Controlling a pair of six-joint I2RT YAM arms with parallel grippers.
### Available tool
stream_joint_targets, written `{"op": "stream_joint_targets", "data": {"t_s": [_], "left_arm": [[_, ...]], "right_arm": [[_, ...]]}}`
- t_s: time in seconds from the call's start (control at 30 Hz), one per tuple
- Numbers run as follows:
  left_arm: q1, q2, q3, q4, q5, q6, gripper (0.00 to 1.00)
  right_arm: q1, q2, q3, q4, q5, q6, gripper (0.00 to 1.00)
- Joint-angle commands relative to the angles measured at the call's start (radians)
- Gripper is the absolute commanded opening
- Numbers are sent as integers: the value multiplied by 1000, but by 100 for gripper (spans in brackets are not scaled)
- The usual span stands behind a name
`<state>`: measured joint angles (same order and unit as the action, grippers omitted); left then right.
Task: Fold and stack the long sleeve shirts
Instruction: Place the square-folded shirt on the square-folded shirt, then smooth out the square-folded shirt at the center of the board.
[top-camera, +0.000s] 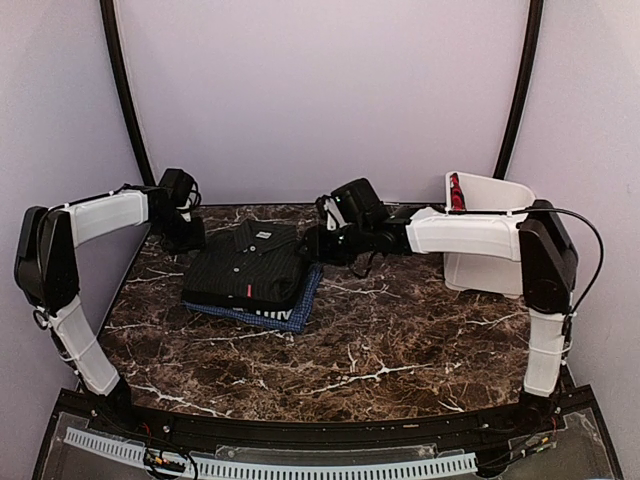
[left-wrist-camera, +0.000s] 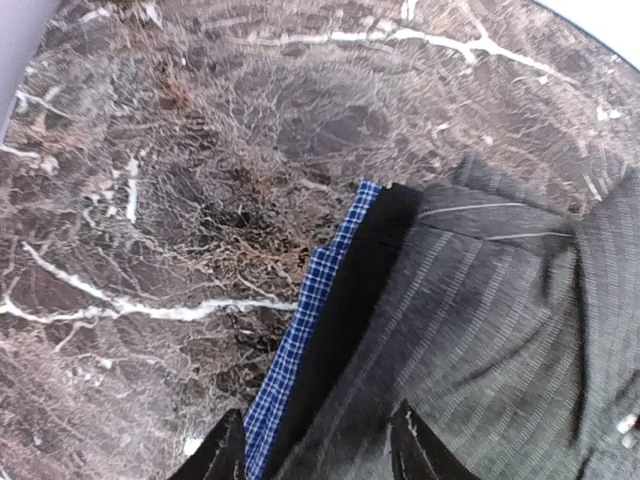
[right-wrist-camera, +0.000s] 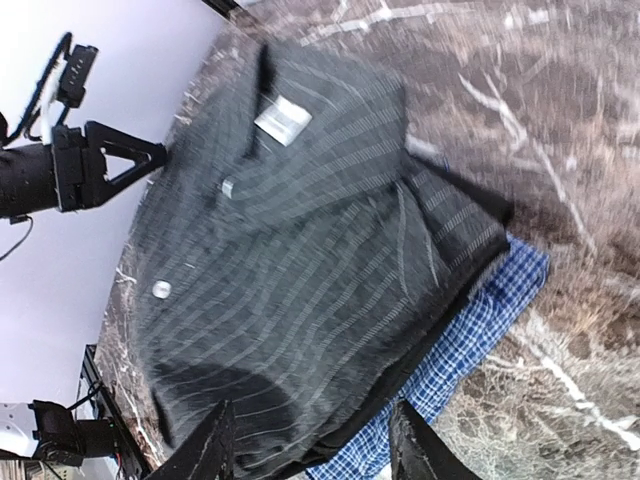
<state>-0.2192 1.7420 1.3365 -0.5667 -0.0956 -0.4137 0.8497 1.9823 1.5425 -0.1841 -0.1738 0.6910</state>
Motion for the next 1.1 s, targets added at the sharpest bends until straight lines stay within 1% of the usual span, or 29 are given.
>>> {"op": "stream_joint_targets", "data": {"t_s": [0.0, 0.03, 0.13, 0.17, 0.2, 0.23, 0.33, 0.4, 0.5, 0.63, 0.83, 1.07], "left_arm": [[-62, -149, 9, -26, -16, -5, 48], [-74, -173, -5, -20, 14, -16, 45], [-162, -205, -38, 31, 82, -39, 38], [-179, -210, -55, 42, 109, -54, 35], [-208, -211, -65, 65, 160, -62, 33], [-233, -213, -86, 82, 179, -81, 29], [-276, -205, -135, 164, 281, -115, 22], [-306, -194, -171, 222, 341, -137, 19], [-351, -163, -230, 312, 395, -166, 18], [-399, -110, -276, 376, 452, -195, 17], [-471, -58, -304, 417, 490, -224, 17], [-499, -88, -317, 421, 502, -253, 22]], "right_arm": [[11, -22, 37, 22, 32, -55, 48], [10, -9, 49, 28, 18, -60, 46], [12, 39, 93, 40, -19, -75, 43], [12, 57, 109, 45, -24, -81, 42], [9, 74, 127, 46, -32, -86, 42], [6, 95, 147, 45, -42, -92, 41], [-12, 152, 198, 47, -70, -97, 40], [-31, 187, 218, 46, -89, -92, 40], [-56, 233, 229, 54, -112, -87, 40], [-81, 281, 259, 36, -134, -89, 40], [-99, 312, 277, 35, -154, -86, 40], [-101, 329, 313, 7, -163, -101, 41]]}}
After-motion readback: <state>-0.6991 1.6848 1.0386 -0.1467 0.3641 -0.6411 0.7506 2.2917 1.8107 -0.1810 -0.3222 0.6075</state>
